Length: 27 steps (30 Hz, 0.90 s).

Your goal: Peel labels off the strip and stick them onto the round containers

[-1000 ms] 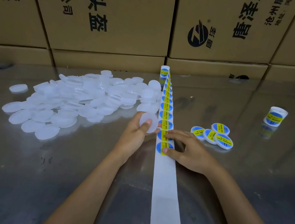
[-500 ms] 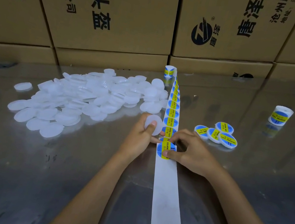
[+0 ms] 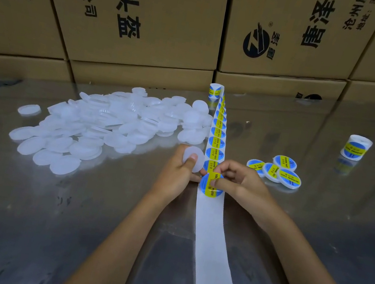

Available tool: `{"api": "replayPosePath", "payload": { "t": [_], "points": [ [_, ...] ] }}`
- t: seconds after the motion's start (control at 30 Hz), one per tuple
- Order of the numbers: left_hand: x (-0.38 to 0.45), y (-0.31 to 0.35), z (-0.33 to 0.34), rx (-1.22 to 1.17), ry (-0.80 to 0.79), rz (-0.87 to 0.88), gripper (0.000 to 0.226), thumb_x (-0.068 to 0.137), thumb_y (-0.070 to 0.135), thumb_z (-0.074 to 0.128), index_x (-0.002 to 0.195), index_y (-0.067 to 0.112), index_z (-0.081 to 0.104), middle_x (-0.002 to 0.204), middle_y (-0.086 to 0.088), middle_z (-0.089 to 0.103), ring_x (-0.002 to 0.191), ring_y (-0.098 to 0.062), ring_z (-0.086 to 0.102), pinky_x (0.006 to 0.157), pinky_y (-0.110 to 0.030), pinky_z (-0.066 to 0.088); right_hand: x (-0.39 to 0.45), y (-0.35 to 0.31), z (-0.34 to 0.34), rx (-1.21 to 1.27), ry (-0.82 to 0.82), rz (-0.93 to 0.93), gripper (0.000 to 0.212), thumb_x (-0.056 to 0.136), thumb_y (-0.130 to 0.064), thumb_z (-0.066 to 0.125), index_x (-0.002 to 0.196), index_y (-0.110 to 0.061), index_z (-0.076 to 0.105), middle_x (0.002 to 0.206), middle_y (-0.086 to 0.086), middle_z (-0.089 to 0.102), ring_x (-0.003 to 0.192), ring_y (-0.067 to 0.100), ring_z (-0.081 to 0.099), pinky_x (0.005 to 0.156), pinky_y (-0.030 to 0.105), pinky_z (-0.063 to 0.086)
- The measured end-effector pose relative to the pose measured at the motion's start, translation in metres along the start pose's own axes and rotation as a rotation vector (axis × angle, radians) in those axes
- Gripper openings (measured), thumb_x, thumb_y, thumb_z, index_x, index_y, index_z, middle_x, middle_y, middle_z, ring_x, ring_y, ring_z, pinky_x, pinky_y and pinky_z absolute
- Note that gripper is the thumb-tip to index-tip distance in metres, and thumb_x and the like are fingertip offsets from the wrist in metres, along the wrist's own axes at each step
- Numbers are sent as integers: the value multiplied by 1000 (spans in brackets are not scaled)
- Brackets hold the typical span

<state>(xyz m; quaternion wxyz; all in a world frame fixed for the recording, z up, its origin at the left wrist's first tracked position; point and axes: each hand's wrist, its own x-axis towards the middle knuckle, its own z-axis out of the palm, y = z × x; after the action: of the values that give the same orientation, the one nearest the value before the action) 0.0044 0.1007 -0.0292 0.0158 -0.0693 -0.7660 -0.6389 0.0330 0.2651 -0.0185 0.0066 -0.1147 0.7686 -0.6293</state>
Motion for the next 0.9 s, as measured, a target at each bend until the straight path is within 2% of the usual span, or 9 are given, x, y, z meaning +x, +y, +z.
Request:
{"api": "replayPosePath", "payload": {
  "t": [0.07, 0.17, 0.23, 0.3, 0.37, 0.4, 0.47, 0.57, 0.9],
  "points": [
    [-1, 2, 1, -15, 1, -4, 14, 108, 14, 36, 108, 24, 46, 79, 11, 60, 53, -2, 68, 53, -9, 47, -1, -2, 0, 112, 13, 21, 18, 87, 7, 62, 84, -10, 62, 82, 4, 71, 81, 18, 66, 81, 28, 52],
    [-6, 10, 0, -119, -24, -38, 20, 107, 8, 34, 105, 21, 48, 71, 6, 64, 53, -12, 70, 52, -14, 51, -1, -5, -3, 288, 62, 44, 15, 88, 5, 58, 86, -10, 61, 92, 24, 68, 92, 38, 64, 95, 46, 48],
    [-5, 16, -1, -227, -47, -97, 20, 106, 8, 33, 108, 18, 51, 63, 4, 70, 55, -20, 72, 52, -18, 53, 1, -7, -6, 370, 83, 33, 17, 89, 5, 56, 85, -11, 61, 90, 18, 69, 86, 29, 65, 86, 39, 49],
    [-2, 22, -2, -379, -51, -167, 14, 101, 18, 47, 113, 14, 54, 66, -2, 72, 61, -28, 72, 54, -26, 58, 1, -8, -6, 420, 100, 21, 17, 89, 7, 55, 87, -10, 60, 87, 12, 72, 80, 22, 69, 78, 31, 53],
    [-1, 24, -3, -427, -19, -191, 34, 88, 37, 67, 111, 12, 59, 73, -9, 73, 70, -31, 73, 66, -32, 60, 1, -8, -3, 430, 135, 23, 14, 89, 8, 57, 94, -5, 58, 99, 20, 73, 92, 34, 70, 86, 41, 55],
    [-1, 22, -3, -429, -6, -168, 29, 93, 36, 61, 111, 13, 60, 78, -9, 75, 74, -31, 74, 69, -33, 60, 2, -7, -2, 410, 162, 22, 15, 88, 8, 59, 97, -4, 57, 103, 22, 72, 96, 38, 69, 90, 44, 54],
    [-3, 20, -3, -464, 29, -179, 24, 104, 20, 41, 111, 11, 62, 95, -11, 76, 82, -27, 73, 64, -32, 60, 2, -5, 1, 335, 219, 9, 17, 87, 8, 61, 98, -4, 59, 97, 12, 74, 89, 31, 69, 85, 38, 55],
    [-3, 19, -4, -503, 81, -200, 20, 103, 11, 46, 110, 8, 65, 111, -14, 69, 87, -21, 66, 56, -27, 54, 3, -5, 6, 255, 278, -18, 18, 86, 8, 62, 93, -8, 61, 84, -2, 73, 74, 14, 67, 68, 26, 56],
    [-10, 29, 1, -597, -120, -158, 34, 101, 0, 48, 131, 11, 61, 122, -17, 70, 105, -30, 72, 89, -36, 60, 6, -5, 11, 208, 396, -134, 23, 84, 9, 68, 94, -11, 60, 78, -10, 70, 74, 2, 68, 65, 19, 55]
  ]
}}
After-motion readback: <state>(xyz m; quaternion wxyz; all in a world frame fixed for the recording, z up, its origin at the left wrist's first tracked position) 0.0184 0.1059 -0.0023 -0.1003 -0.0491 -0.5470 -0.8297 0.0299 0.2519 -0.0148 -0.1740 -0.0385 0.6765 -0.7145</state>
